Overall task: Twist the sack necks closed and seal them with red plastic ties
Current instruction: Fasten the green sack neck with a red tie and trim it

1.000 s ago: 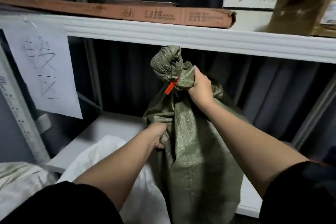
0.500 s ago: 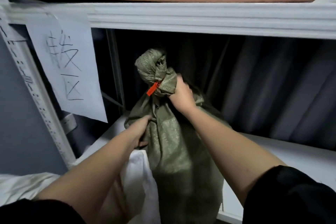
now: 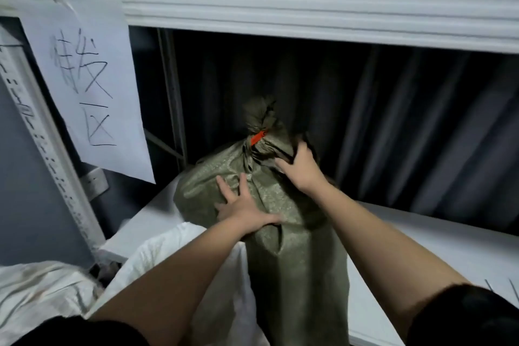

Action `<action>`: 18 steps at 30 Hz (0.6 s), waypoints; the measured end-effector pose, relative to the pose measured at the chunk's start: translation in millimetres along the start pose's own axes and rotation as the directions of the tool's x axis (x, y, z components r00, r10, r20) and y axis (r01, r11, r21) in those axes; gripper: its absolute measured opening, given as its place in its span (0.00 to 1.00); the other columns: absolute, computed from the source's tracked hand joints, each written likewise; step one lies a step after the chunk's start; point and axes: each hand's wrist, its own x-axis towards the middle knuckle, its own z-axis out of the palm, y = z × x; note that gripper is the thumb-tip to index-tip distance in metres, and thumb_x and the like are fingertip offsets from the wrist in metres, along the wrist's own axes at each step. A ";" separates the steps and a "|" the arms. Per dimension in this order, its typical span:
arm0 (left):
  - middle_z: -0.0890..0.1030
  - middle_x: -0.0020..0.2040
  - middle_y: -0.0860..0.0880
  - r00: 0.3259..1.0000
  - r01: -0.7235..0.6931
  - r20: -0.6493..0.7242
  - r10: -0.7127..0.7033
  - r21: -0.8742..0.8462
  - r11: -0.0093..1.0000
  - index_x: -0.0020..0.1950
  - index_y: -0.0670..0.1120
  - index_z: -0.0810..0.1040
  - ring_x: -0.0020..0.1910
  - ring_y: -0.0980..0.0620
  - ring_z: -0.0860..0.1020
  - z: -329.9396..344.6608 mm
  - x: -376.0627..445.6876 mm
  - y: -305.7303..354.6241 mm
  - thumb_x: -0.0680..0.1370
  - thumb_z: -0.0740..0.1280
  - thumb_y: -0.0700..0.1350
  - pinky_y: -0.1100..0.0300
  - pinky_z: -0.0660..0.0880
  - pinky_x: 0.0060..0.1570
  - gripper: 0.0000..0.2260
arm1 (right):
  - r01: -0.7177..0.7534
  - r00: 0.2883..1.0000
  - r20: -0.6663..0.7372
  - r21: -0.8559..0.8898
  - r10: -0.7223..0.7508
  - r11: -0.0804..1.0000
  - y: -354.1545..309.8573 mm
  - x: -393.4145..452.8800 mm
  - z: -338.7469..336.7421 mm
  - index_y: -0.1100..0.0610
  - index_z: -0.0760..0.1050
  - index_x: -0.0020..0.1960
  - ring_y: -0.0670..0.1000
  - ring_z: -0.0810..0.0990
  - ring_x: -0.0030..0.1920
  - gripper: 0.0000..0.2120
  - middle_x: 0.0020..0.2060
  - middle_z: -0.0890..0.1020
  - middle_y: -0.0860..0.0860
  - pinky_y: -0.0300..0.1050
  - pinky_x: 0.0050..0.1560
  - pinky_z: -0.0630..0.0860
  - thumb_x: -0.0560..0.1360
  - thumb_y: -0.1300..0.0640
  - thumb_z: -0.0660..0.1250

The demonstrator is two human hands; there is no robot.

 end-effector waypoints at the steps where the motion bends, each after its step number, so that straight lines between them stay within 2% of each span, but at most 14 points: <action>1: 0.23 0.71 0.45 1.000 -0.007 0.001 0.007 0.019 1.000 0.75 0.60 0.33 0.75 0.31 0.48 -0.1 4.1 -1.3 0.62 0.75 0.65 0.44 0.61 0.70 0.58 | -0.026 0.999 -0.041 -0.031 0.024 0.999 12.8 -9.8 -3.3 0.60 0.55 0.75 0.61 0.66 0.70 0.39 0.69 0.67 0.61 0.52 0.69 0.65 0.73 0.45 0.68; 4: 0.23 0.72 0.46 1.000 -0.005 0.008 0.005 0.056 0.998 0.76 0.60 0.34 0.75 0.32 0.48 0.4 18.8 -1.3 0.66 0.76 0.59 0.45 0.61 0.71 0.55 | -0.273 0.962 -0.082 -0.269 0.261 0.924 49.0 -43.5 -10.4 0.55 0.47 0.77 0.62 0.56 0.74 0.45 0.76 0.56 0.57 0.60 0.72 0.57 0.71 0.35 0.63; 6: 0.23 0.72 0.47 1.000 -0.017 0.001 0.017 0.062 0.998 0.76 0.60 0.36 0.75 0.32 0.49 -0.7 29.5 -0.1 0.69 0.75 0.54 0.46 0.61 0.71 0.52 | -0.363 0.929 -0.045 -0.288 0.367 0.886 70.5 -61.0 -17.9 0.52 0.42 0.78 0.62 0.48 0.76 0.50 0.77 0.48 0.53 0.64 0.71 0.51 0.68 0.30 0.62; 8: 0.24 0.73 0.47 0.999 -0.037 -0.011 0.038 0.041 0.998 0.76 0.60 0.39 0.75 0.34 0.53 -3.4 43.0 -2.6 0.70 0.75 0.47 0.47 0.62 0.71 0.50 | -0.450 0.892 -0.013 -0.125 0.453 0.884 93.8 -72.3 -28.3 0.50 0.42 0.77 0.62 0.49 0.75 0.59 0.77 0.48 0.52 0.64 0.71 0.54 0.59 0.24 0.65; 10: 0.25 0.73 0.47 0.997 -0.069 -0.020 0.069 -0.014 0.998 0.77 0.59 0.41 0.75 0.38 0.55 -6.7 56.4 -8.2 0.71 0.73 0.40 0.50 0.64 0.70 0.48 | -0.523 0.852 0.113 0.141 0.511 0.841 110.0 -83.3 -34.3 0.47 0.40 0.77 0.61 0.59 0.73 0.66 0.74 0.56 0.53 0.60 0.68 0.63 0.50 0.24 0.69; 12: 0.25 0.73 0.45 0.993 -0.119 -0.030 0.117 -0.109 0.987 0.78 0.57 0.43 0.76 0.41 0.54 -12.4 67.4 -8.6 0.72 0.71 0.37 0.53 0.62 0.72 0.46 | -0.569 0.822 0.254 0.318 0.510 0.758 106.5 -88.9 -29.1 0.41 0.40 0.75 0.62 0.69 0.65 0.64 0.68 0.64 0.52 0.58 0.49 0.77 0.51 0.30 0.75; 14: 0.29 0.75 0.43 0.988 -0.151 -0.049 0.143 -0.277 0.949 0.78 0.54 0.45 0.77 0.44 0.49 -22.4 70.8 0.2 0.73 0.71 0.41 0.57 0.55 0.74 0.43 | -0.577 0.812 0.224 0.446 0.539 0.684 98.7 -71.1 -11.4 0.40 0.48 0.71 0.65 0.76 0.57 0.60 0.62 0.69 0.54 0.54 0.34 0.80 0.48 0.35 0.79; 15: 0.31 0.76 0.43 0.987 -0.163 -0.067 0.149 -0.349 0.923 0.78 0.54 0.46 0.77 0.45 0.46 -28.5 71.0 5.4 0.74 0.71 0.44 0.57 0.52 0.73 0.42 | -0.561 0.815 0.178 0.481 0.551 0.674 99.1 -57.7 1.5 0.42 0.52 0.68 0.65 0.77 0.55 0.59 0.61 0.71 0.56 0.55 0.33 0.80 0.45 0.35 0.79; 16: 0.33 0.76 0.44 0.986 -0.164 -0.070 0.148 -0.389 0.907 0.78 0.54 0.47 0.77 0.45 0.44 -33.5 71.2 8.9 0.75 0.70 0.47 0.57 0.50 0.73 0.41 | -0.557 0.810 0.143 0.491 0.569 0.670 92.4 -46.6 12.1 0.45 0.54 0.66 0.64 0.78 0.54 0.60 0.60 0.72 0.57 0.58 0.39 0.81 0.42 0.33 0.79; 17: 0.34 0.77 0.44 0.988 -0.153 -0.054 0.144 -0.394 0.906 0.78 0.54 0.47 0.77 0.45 0.43 -37.0 70.4 10.4 0.75 0.69 0.50 0.55 0.49 0.74 0.39 | -0.550 0.810 0.106 0.475 0.577 0.687 80.4 -39.7 20.3 0.49 0.55 0.67 0.63 0.77 0.56 0.62 0.61 0.73 0.59 0.59 0.49 0.79 0.41 0.30 0.78; 18: 0.33 0.77 0.44 0.991 -0.130 -0.026 0.129 -0.348 0.928 0.78 0.53 0.47 0.77 0.43 0.43 -39.5 69.0 9.4 0.75 0.68 0.52 0.54 0.49 0.74 0.39 | -0.560 0.804 0.089 0.442 0.587 0.700 68.8 -34.7 25.9 0.52 0.55 0.69 0.62 0.75 0.59 0.62 0.63 0.72 0.60 0.55 0.58 0.75 0.45 0.30 0.78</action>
